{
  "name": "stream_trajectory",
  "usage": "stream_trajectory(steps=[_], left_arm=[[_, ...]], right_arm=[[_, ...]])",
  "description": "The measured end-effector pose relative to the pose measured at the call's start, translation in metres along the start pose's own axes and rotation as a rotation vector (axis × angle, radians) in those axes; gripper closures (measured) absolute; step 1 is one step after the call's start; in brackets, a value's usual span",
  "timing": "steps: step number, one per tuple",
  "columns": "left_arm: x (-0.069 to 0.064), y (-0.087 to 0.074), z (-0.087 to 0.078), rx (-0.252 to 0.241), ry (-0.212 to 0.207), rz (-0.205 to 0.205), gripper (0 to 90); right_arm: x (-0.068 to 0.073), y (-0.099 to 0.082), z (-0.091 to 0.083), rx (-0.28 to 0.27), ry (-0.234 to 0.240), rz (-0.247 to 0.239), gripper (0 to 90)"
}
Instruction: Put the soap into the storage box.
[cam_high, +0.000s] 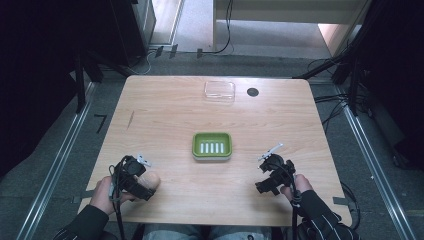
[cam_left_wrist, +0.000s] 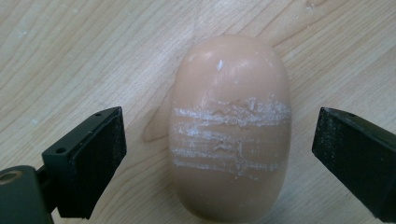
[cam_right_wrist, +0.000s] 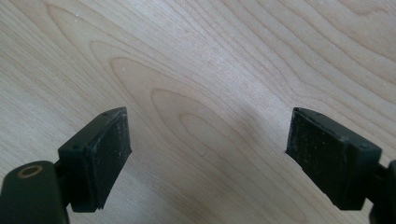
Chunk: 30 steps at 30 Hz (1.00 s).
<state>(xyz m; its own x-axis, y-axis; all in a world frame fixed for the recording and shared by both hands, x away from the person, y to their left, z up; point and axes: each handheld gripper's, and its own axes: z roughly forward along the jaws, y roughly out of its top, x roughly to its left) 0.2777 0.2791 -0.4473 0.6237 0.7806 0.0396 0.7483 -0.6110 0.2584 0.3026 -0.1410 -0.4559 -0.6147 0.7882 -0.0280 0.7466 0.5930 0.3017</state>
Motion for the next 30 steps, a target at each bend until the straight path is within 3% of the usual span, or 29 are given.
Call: stream_trajectory(steps=[6, 12, 25, 30], left_arm=[[0.0010, 0.0003, 0.0027, 0.007, -0.018, -0.003, 12.8], [0.0005, 0.0001, 0.0047, 0.019, -0.013, 0.001, 15.8], [-0.0013, -0.0006, 0.0059, 0.020, -0.013, 0.021, 32.9], [-0.0023, -0.0004, 0.0055, 0.023, -0.005, 0.044, 33.3]], right_arm=[[0.0003, 0.0001, 0.0002, 0.000, -0.001, 0.002, 14.2], [0.0004, 0.0001, 0.0002, 0.000, -0.001, 0.002, 14.1], [0.0006, 0.0002, 0.0004, 0.001, -0.002, -0.002, 14.2], [0.0009, 0.0002, 0.0002, -0.002, -0.004, -0.003, 14.1]])
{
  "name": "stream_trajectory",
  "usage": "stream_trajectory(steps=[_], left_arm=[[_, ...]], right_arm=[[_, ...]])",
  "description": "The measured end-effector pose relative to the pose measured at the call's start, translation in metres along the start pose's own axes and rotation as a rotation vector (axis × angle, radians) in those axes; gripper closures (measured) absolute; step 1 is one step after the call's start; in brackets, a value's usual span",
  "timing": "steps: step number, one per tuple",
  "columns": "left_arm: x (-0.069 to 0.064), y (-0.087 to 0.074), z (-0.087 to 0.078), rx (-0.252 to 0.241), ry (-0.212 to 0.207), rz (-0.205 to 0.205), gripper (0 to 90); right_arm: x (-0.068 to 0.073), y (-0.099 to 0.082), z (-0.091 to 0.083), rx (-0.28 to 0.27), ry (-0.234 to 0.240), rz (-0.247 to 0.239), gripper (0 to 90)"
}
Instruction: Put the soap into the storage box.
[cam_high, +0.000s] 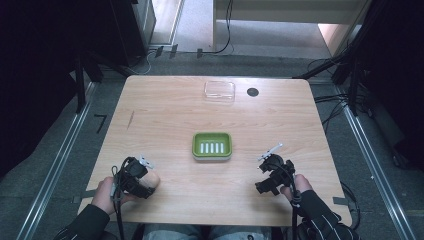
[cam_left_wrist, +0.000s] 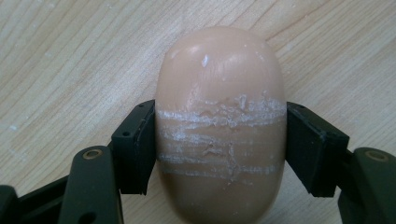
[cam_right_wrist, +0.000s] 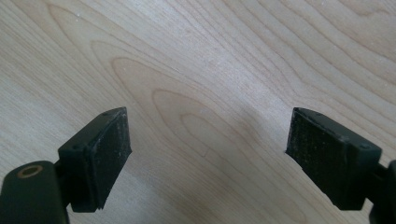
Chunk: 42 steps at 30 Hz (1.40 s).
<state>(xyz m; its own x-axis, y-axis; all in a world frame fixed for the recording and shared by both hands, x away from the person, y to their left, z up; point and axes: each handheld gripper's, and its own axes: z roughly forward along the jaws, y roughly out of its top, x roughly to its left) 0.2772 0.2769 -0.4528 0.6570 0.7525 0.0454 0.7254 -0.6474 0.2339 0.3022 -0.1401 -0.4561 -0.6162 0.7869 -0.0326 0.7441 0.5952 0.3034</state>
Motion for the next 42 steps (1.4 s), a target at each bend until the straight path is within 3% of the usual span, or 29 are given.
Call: stream_trajectory(steps=[21, 26, 42], left_arm=[[-0.006, 0.003, -0.007, -0.029, 0.003, 0.037, 33.4], [-0.011, 0.008, -0.010, -0.053, 0.007, 0.053, 33.4], [-0.011, 0.024, -0.014, -0.069, 0.018, 0.098, 33.4]], right_arm=[[0.000, 0.000, 0.000, 0.003, 0.002, 0.000, 14.2], [0.000, 0.001, 0.001, 0.005, 0.002, -0.006, 14.1], [-0.001, 0.001, 0.002, 0.011, -0.004, 0.004, 14.1]])
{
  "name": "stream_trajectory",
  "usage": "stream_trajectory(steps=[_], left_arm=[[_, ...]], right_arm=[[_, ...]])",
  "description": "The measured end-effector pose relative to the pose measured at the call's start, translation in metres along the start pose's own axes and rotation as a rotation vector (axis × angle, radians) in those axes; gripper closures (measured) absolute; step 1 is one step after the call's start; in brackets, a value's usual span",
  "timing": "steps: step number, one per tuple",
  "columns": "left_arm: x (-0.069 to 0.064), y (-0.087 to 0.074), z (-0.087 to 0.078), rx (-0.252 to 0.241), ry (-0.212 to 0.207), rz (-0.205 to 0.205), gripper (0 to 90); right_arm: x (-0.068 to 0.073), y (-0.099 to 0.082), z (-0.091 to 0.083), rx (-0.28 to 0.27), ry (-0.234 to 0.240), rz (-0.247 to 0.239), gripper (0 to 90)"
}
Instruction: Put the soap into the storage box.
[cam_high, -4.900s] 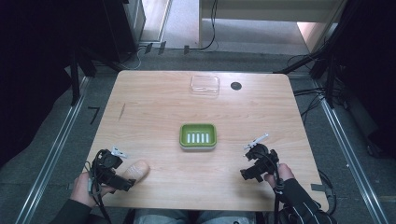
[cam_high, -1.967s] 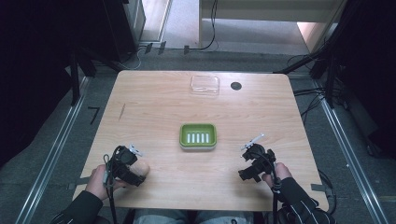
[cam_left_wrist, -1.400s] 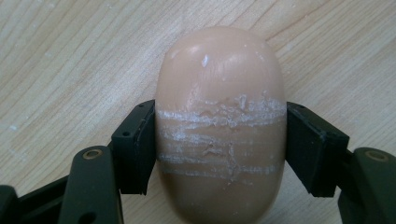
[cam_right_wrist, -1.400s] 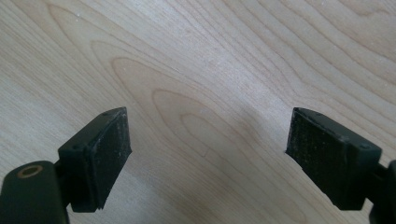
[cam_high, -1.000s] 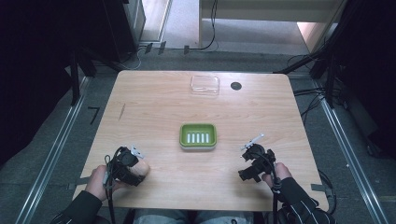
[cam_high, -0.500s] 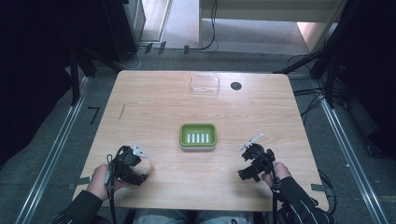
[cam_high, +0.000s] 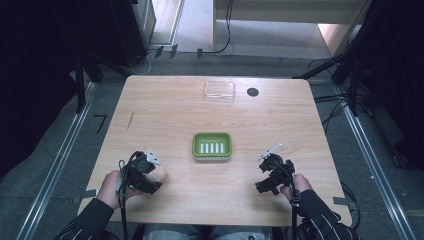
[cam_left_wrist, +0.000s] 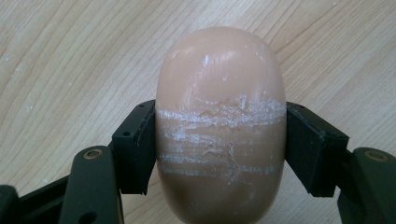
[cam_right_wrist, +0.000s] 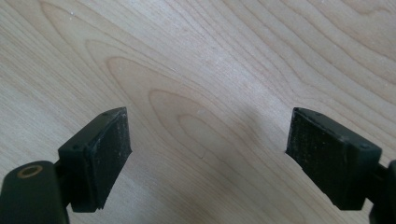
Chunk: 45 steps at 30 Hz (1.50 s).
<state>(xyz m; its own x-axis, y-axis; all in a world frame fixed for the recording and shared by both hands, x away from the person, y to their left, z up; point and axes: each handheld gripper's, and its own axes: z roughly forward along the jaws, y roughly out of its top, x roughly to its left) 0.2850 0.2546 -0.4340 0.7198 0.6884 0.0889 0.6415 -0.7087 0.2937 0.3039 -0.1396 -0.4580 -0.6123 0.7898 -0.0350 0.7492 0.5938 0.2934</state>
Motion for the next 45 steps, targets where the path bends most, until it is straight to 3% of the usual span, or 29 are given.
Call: stream_trajectory(steps=[17, 22, 25, 45], left_arm=[[0.003, 0.020, -0.004, -0.025, 0.003, 0.042, 33.4], [0.003, 0.029, -0.005, -0.045, 0.005, 0.057, 33.4], [0.004, 0.032, -0.006, -0.052, 0.004, 0.062, 33.4], [0.008, 0.054, -0.008, -0.082, -0.003, 0.094, 33.4]], right_arm=[[-0.002, -0.002, 0.001, 0.007, 0.000, -0.004, 14.2], [-0.007, -0.003, 0.002, 0.010, 0.001, 0.021, 14.2], [-0.004, -0.001, 0.003, 0.014, 0.000, 0.002, 14.1], [-0.003, -0.001, 0.005, 0.025, 0.002, -0.006, 14.2]])
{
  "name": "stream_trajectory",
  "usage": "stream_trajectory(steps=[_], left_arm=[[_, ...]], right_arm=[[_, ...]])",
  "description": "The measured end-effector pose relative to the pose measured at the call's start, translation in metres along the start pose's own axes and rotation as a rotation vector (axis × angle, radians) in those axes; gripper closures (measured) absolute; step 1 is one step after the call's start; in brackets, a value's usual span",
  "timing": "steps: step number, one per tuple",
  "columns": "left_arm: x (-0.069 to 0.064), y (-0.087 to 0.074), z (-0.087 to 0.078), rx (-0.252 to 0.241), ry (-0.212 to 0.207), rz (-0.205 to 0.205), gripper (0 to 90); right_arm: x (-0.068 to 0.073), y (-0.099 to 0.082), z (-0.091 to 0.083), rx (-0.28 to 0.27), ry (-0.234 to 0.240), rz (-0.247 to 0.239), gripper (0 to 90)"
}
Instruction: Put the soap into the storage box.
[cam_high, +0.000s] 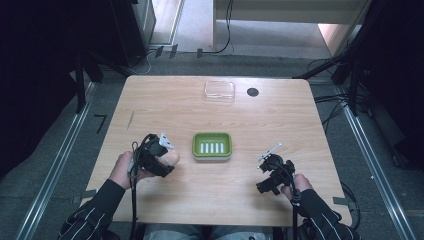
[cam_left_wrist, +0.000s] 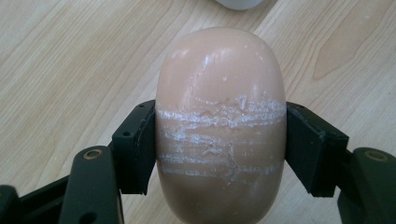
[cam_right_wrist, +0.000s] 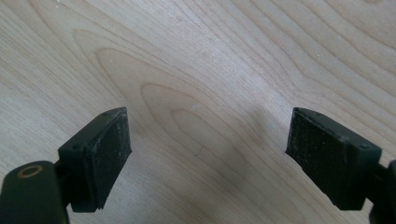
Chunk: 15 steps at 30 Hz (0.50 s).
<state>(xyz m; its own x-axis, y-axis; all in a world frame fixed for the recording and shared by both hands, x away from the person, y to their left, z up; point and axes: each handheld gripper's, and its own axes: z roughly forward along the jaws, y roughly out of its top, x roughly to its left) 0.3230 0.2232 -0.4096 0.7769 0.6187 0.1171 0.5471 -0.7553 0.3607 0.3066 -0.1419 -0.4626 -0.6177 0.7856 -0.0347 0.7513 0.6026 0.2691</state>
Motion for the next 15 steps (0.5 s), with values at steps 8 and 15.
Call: stream_trajectory(steps=[8, 15], left_arm=[[0.000, 0.010, 0.002, 0.010, -0.004, 0.032, 33.4], [0.001, 0.019, -0.001, -0.017, -0.002, 0.034, 33.4]], right_arm=[[0.000, 0.000, 0.001, -0.004, 0.001, -0.008, 14.1], [0.000, 0.000, 0.000, 0.000, -0.001, -0.004, 14.1]])
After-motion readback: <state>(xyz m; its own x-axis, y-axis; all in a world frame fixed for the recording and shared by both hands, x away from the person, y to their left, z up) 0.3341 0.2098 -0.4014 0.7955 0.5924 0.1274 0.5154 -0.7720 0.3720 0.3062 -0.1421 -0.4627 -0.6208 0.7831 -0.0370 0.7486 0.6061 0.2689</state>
